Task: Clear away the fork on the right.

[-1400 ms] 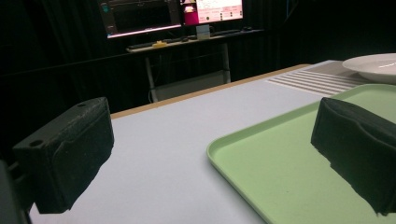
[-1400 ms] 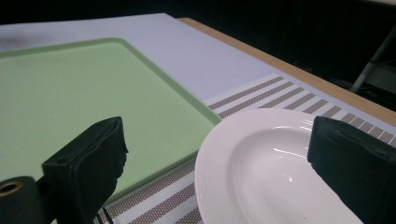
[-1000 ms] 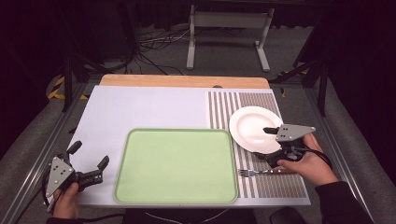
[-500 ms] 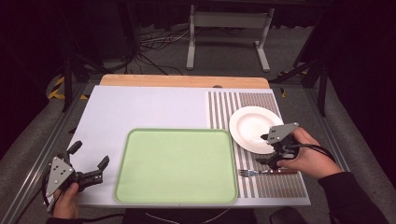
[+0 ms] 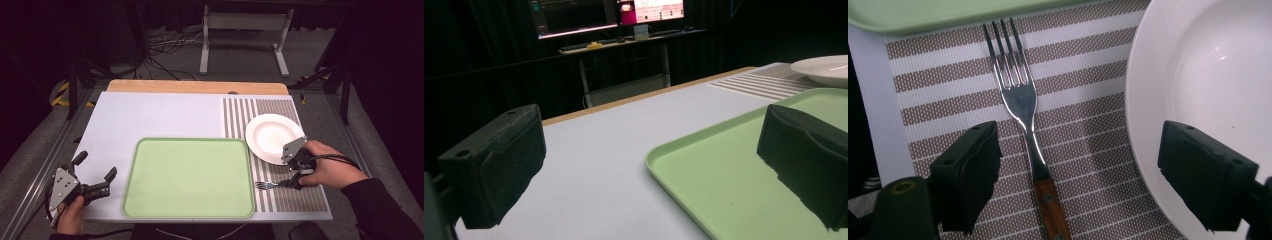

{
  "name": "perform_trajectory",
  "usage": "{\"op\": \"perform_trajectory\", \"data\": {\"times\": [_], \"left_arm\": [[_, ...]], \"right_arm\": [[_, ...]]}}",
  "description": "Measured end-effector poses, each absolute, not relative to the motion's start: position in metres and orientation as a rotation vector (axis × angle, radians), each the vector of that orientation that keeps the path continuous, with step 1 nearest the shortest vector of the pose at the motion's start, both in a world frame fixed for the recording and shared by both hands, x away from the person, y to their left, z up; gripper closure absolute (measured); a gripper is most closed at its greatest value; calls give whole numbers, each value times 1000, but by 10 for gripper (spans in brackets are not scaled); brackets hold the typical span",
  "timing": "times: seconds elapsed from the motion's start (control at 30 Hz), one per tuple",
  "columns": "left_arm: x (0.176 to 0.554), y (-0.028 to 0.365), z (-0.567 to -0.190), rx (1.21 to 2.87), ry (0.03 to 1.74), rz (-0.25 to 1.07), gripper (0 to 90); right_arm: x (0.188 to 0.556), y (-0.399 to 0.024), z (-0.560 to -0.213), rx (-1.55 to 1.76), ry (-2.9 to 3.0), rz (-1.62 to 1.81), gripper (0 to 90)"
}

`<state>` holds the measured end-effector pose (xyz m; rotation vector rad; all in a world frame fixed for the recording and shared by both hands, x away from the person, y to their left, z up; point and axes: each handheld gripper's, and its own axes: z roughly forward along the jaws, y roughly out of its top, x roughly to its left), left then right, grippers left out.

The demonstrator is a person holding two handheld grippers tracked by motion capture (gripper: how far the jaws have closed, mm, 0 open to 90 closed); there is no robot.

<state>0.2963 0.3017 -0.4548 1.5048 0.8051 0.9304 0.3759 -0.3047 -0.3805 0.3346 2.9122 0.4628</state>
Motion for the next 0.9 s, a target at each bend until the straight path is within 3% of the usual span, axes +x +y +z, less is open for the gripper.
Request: {"op": "perform_trajectory", "data": {"times": [0.77, 0.9], "left_arm": [[297, 301, -455, 1515, 800, 928, 0], [297, 301, -455, 1516, 801, 926, 0]], "right_arm": [[374, -295, -397, 270, 3065, 183, 179], [374, -294, -402, 256, 3082, 141, 230]]}}
